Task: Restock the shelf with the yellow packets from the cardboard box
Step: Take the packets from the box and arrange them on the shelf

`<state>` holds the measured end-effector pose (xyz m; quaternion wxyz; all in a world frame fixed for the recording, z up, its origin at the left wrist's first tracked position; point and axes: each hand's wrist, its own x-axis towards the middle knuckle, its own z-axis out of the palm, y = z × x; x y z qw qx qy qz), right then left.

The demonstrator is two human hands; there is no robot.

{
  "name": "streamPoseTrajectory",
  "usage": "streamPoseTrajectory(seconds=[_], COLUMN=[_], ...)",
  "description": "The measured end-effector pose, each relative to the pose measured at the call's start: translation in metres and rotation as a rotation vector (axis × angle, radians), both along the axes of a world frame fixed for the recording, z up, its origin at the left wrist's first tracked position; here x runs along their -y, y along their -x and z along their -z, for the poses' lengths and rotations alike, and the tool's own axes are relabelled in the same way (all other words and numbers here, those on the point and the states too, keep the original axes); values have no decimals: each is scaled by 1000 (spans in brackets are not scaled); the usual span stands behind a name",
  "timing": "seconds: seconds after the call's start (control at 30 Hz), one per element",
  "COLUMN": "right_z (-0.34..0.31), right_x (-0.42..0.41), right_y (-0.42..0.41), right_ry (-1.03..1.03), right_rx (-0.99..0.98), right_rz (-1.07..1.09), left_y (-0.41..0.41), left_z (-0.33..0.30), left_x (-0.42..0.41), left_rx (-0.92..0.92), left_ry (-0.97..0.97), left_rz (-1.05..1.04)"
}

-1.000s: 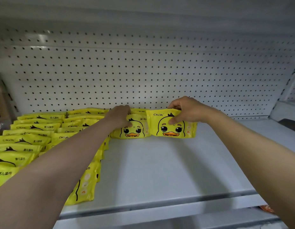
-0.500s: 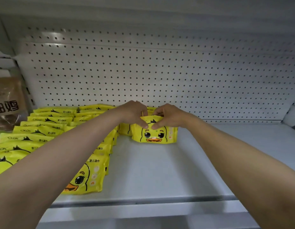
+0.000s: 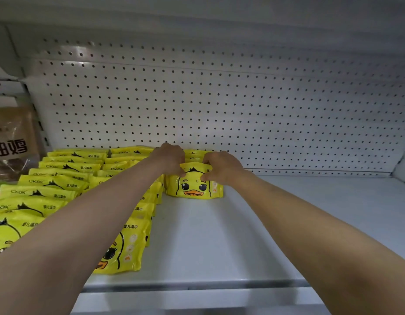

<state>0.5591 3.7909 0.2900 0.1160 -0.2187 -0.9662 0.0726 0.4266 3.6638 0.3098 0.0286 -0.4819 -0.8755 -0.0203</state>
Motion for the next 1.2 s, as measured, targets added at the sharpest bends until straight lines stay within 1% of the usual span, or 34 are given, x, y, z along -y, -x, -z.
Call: streamPoseTrajectory(seconds=[0.13,0.2,0.27,0.37,0.47,0.63,0.73,0.87,1.07,1.2], right_z=[4,4,2,1,-2,-25,-42,-51,-31,-17], right_x=[1,5,10,16,22,31,45,72,134,181], right_y=[1,-1,-2,-3,-8,-31,-49,-74,-93,-93], right_ry=[-50,-130,-217,-284,-307,-258,-226,-192,-147,-144], right_rx=[16,9,-1,-2,-21,-76,-104,-156,-174,-202], right_rz=[13,11,9,12,22,-37,-97,-222,-460,-585], left_y=[0,-1,-4,-13,-27,-53,-72,-106,-161,-185], left_z=[4,7,10,14,14,-4,-15,-17,0,11], left_x=[-2,-2,-2,1,10,49,85,137,220,277], left_rx=[20,18,-23,-85,-123,-37,-14,-54,-175,-225], left_ry=[-28,-43,-58,-100,-161,-316,-413,-482,-558,-564], left_rz=[-41,-68,-96,-129,-121,-117,-138,-214,-321,-437])
